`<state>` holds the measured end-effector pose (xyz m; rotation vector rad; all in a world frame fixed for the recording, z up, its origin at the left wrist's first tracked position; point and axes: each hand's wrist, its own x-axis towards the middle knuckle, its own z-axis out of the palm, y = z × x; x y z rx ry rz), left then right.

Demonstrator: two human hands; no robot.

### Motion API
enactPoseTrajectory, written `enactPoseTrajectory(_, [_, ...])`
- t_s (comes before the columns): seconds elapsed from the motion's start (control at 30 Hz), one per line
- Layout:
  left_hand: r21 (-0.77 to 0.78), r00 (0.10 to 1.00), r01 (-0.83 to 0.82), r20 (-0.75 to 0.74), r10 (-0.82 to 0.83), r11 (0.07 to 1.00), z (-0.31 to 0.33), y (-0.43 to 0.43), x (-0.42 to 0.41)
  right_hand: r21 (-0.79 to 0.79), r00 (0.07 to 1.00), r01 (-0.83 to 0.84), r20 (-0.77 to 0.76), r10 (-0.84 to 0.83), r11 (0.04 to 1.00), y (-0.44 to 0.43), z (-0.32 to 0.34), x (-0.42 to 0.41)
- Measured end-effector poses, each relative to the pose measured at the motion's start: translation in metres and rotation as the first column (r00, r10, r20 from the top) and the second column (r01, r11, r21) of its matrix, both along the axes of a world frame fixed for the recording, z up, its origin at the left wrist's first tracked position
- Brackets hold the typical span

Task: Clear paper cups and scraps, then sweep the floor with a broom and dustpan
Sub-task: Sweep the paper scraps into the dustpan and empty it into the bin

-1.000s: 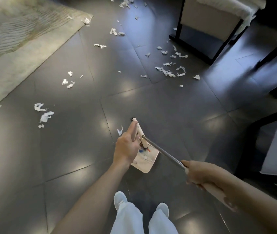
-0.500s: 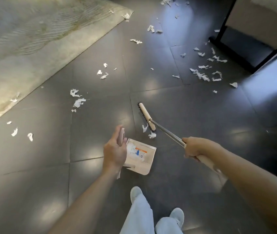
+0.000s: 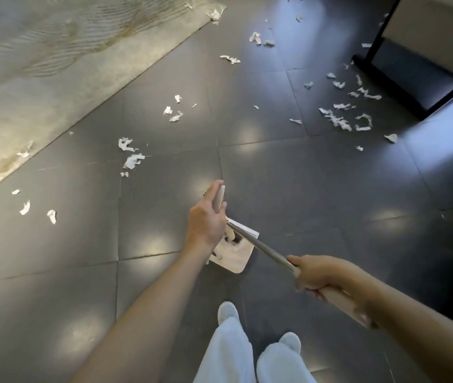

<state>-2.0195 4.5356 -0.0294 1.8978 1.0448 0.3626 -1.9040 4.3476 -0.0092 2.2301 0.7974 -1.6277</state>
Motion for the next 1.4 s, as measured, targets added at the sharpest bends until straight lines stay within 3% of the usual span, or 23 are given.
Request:
enactPoseTrajectory(0.1, [0.006,1.0,-0.015,0.005,0.015,1.0,0.001,0.002,-0.004,0.042,0.986,0.156,-0.064,-0.153,0.987,-0.007,0.02,0.014])
enactPoseTrajectory(0.4, [0.084,0.99,0.086,0.101,-0.094,0.993,0.025,0.013,0.042,0.136,0.973,0.215,0.057,-0.225,0.967,-0.02,0.054,0.064])
enactPoseTrajectory(0.57, [0.105,0.979,0.139,0.133,-0.152,0.985,0.036,0.001,0.102,0.192,0.914,0.383,0.066,-0.401,0.904,-0.043,0.062,0.115])
enactPoseTrajectory(0.8, [0.064,0.981,0.144,0.118,-0.151,0.987,0.046,-0.024,0.232,0.24,0.795,0.584,0.025,-0.606,0.776,-0.088,0.065,0.222])
enactPoseTrajectory(1.0, [0.092,0.966,0.203,0.141,-0.215,0.975,0.058,-0.047,0.364,0.243,0.751,0.631,0.047,-0.659,0.737,-0.123,0.078,0.346])
enactPoseTrajectory(1.23, [0.113,0.965,0.206,0.139,-0.221,0.972,0.05,-0.063,0.504,0.261,0.626,0.73,0.115,-0.772,0.631,-0.155,0.078,0.473])
enactPoseTrajectory(1.4, [0.093,0.927,0.357,0.092,-0.365,0.93,0.039,-0.078,0.618,0.247,0.6,0.738,0.188,-0.778,0.628,-0.165,0.081,0.564])
